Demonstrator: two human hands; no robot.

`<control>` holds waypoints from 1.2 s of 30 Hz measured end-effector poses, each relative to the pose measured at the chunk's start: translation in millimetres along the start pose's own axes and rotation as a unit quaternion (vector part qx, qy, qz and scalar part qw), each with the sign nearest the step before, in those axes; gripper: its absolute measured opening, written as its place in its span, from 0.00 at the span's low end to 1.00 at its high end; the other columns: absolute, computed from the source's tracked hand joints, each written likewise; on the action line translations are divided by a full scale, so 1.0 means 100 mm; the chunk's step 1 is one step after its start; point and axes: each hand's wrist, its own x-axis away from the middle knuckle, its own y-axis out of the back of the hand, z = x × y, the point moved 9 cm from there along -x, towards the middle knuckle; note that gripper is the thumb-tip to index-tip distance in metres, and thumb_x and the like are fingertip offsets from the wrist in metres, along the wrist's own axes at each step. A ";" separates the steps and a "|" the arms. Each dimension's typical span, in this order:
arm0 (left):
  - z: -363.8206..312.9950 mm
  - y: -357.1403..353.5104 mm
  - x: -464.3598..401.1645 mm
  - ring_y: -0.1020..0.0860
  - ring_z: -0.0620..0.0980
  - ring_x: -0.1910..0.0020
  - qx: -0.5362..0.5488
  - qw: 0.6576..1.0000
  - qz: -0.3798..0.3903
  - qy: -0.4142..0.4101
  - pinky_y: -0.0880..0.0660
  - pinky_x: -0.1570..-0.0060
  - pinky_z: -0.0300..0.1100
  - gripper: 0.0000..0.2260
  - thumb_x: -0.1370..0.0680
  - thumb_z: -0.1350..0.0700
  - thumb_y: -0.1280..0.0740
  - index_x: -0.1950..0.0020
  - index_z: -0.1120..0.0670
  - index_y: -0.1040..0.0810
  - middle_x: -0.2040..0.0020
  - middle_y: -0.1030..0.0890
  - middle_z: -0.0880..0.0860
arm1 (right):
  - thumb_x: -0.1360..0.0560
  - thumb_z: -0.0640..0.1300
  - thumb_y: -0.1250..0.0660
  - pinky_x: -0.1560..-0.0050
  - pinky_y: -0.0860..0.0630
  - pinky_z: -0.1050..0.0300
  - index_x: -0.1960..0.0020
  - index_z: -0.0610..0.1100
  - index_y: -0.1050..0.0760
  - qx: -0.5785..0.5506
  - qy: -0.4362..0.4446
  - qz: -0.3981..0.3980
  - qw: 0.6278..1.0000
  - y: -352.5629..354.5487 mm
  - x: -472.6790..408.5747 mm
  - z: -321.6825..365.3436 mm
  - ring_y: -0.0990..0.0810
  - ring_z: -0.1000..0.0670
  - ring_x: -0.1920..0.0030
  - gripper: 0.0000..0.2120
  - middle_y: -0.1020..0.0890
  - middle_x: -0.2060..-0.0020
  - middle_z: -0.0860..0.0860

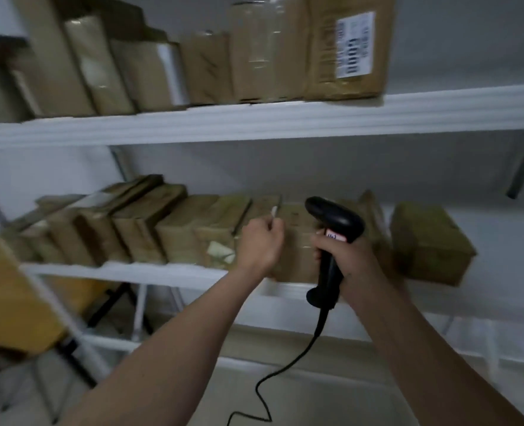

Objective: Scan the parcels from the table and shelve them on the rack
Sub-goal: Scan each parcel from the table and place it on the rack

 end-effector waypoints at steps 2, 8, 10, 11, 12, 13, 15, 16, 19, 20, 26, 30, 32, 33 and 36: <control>0.41 0.55 0.11 0.36 0.50 0.74 -0.003 0.999 -0.017 0.041 0.37 0.68 0.45 0.20 0.22 0.59 0.40 0.74 0.53 0.39 0.77 0.36 0.49 | 0.29 0.33 0.28 0.65 0.25 0.56 0.61 0.40 0.22 0.018 -0.012 0.039 0.999 -0.51 0.13 -0.23 0.24 0.50 0.73 0.05 0.22 0.72 0.46; 1.62 2.31 0.68 0.38 0.49 0.73 -0.041 0.984 -0.083 0.151 0.41 0.69 0.43 0.17 0.22 0.56 0.40 0.71 0.54 0.37 0.74 0.36 0.52 | 0.28 0.33 0.29 0.65 0.26 0.58 0.55 0.39 0.22 0.066 -0.031 0.142 0.987 -2.00 0.69 -0.98 0.24 0.51 0.71 0.04 0.22 0.72 0.48; 2.04 2.85 0.93 0.35 0.50 0.71 -0.073 0.975 -0.082 0.193 0.39 0.69 0.42 0.15 0.21 0.54 0.39 0.68 0.56 0.33 0.72 0.33 0.53 | 0.28 0.32 0.30 0.65 0.26 0.56 0.57 0.39 0.21 0.080 -0.036 0.173 0.981 -2.43 0.91 -1.25 0.25 0.50 0.70 0.04 0.23 0.71 0.47; 2.25 3.09 1.07 0.34 0.50 0.71 -0.093 0.970 -0.068 0.215 0.38 0.69 0.42 0.15 0.21 0.53 0.39 0.66 0.56 0.31 0.70 0.31 0.54 | 0.28 0.31 0.30 0.64 0.26 0.55 0.58 0.39 0.21 0.093 -0.038 0.185 0.978 -2.63 1.02 -1.39 0.25 0.49 0.69 0.04 0.23 0.71 0.46; 2.44 3.31 1.20 0.33 0.50 0.70 -0.109 0.964 -0.054 0.236 0.37 0.68 0.42 0.14 0.20 0.53 0.40 0.65 0.57 0.30 0.70 0.30 0.54 | 0.28 0.31 0.30 0.62 0.27 0.53 0.59 0.39 0.21 0.109 -0.041 0.193 0.974 -2.81 1.13 -1.52 0.25 0.48 0.68 0.05 0.23 0.70 0.45; 2.62 3.53 1.34 0.32 0.51 0.70 -0.119 0.958 -0.045 0.256 0.36 0.67 0.42 0.15 0.20 0.53 0.40 0.65 0.57 0.28 0.69 0.29 0.54 | 0.28 0.31 0.31 0.61 0.27 0.52 0.60 0.40 0.22 0.124 -0.043 0.197 0.972 -2.98 1.23 -1.65 0.25 0.47 0.68 0.05 0.23 0.70 0.45; 2.95 3.97 1.60 0.30 0.52 0.68 -0.135 0.947 -0.055 0.285 0.32 0.64 0.43 0.15 0.20 0.53 0.39 0.65 0.57 0.27 0.69 0.28 0.54 | 0.29 0.31 0.30 0.59 0.26 0.51 0.60 0.40 0.21 0.132 -0.056 0.197 0.970 -3.28 1.43 -1.90 0.25 0.47 0.68 0.05 0.23 0.71 0.44; 3.10 4.18 1.72 0.28 0.52 0.67 -0.143 0.942 -0.067 0.297 0.31 0.63 0.44 0.14 0.20 0.53 0.39 0.64 0.57 0.26 0.68 0.27 0.55 | 0.29 0.32 0.30 0.59 0.26 0.51 0.59 0.39 0.21 0.130 -0.063 0.196 0.970 -3.43 1.53 -2.02 0.25 0.47 0.68 0.04 0.22 0.70 0.44; 3.43 4.65 2.03 0.25 0.54 0.64 -0.149 0.931 -0.091 0.321 0.25 0.60 0.47 0.10 0.22 0.55 0.37 0.60 0.58 0.22 0.64 0.23 0.56 | 0.28 0.33 0.30 0.61 0.24 0.56 0.53 0.38 0.21 0.144 -0.080 0.195 0.967 -3.84 1.80 -2.30 0.24 0.49 0.68 0.05 0.22 0.68 0.45; 3.52 4.77 2.11 0.23 0.55 0.62 -0.146 0.929 -0.094 0.326 0.22 0.57 0.50 0.09 0.22 0.56 0.37 0.59 0.58 0.21 0.62 0.22 0.56 | 0.28 0.33 0.29 0.61 0.23 0.58 0.52 0.38 0.21 0.150 -0.086 0.197 0.965 -3.96 1.88 -2.38 0.24 0.50 0.68 0.05 0.21 0.68 0.45; 3.90 5.41 2.50 0.23 0.50 0.58 -0.117 0.924 -0.130 0.339 0.22 0.49 0.48 0.06 0.21 0.57 0.36 0.57 0.53 0.22 0.57 0.20 0.52 | 0.28 0.35 0.28 0.55 0.21 0.55 0.51 0.38 0.21 0.170 -0.110 0.232 0.951 -4.73 2.22 -2.74 0.22 0.51 0.65 0.07 0.20 0.65 0.45; 4.12 5.84 2.62 0.22 0.50 0.56 -0.103 0.915 -0.158 0.355 0.21 0.48 0.49 0.05 0.21 0.56 0.36 0.55 0.53 0.22 0.55 0.19 0.53 | 0.29 0.36 0.28 0.58 0.22 0.55 0.48 0.36 0.21 0.165 -0.110 0.253 0.947 -5.29 2.31 -2.92 0.22 0.50 0.66 0.10 0.20 0.66 0.45; 4.23 6.07 2.61 0.22 0.50 0.56 -0.099 0.913 -0.176 0.356 0.21 0.48 0.49 0.04 0.22 0.57 0.35 0.54 0.53 0.22 0.54 0.19 0.53 | 0.30 0.36 0.27 0.60 0.23 0.56 0.49 0.37 0.21 0.156 -0.109 0.265 0.945 -5.57 2.31 -3.02 0.22 0.51 0.67 0.10 0.20 0.68 0.46; 4.29 6.18 2.59 0.23 0.50 0.57 -0.099 0.911 -0.185 0.354 0.21 0.49 0.48 0.03 0.22 0.57 0.35 0.54 0.53 0.22 0.54 0.19 0.53 | 0.30 0.36 0.27 0.60 0.23 0.56 0.50 0.37 0.21 0.151 -0.109 0.272 0.944 -5.72 2.31 -3.07 0.22 0.51 0.67 0.09 0.21 0.69 0.47; 4.51 6.46 2.46 0.23 0.49 0.58 -0.102 0.907 -0.197 0.357 0.23 0.53 0.45 0.04 0.23 0.59 0.36 0.54 0.52 0.22 0.57 0.20 0.52 | 0.30 0.34 0.27 0.61 0.24 0.55 0.52 0.38 0.22 0.144 -0.110 0.291 0.939 -6.14 2.25 -3.25 0.23 0.50 0.68 0.07 0.21 0.71 0.47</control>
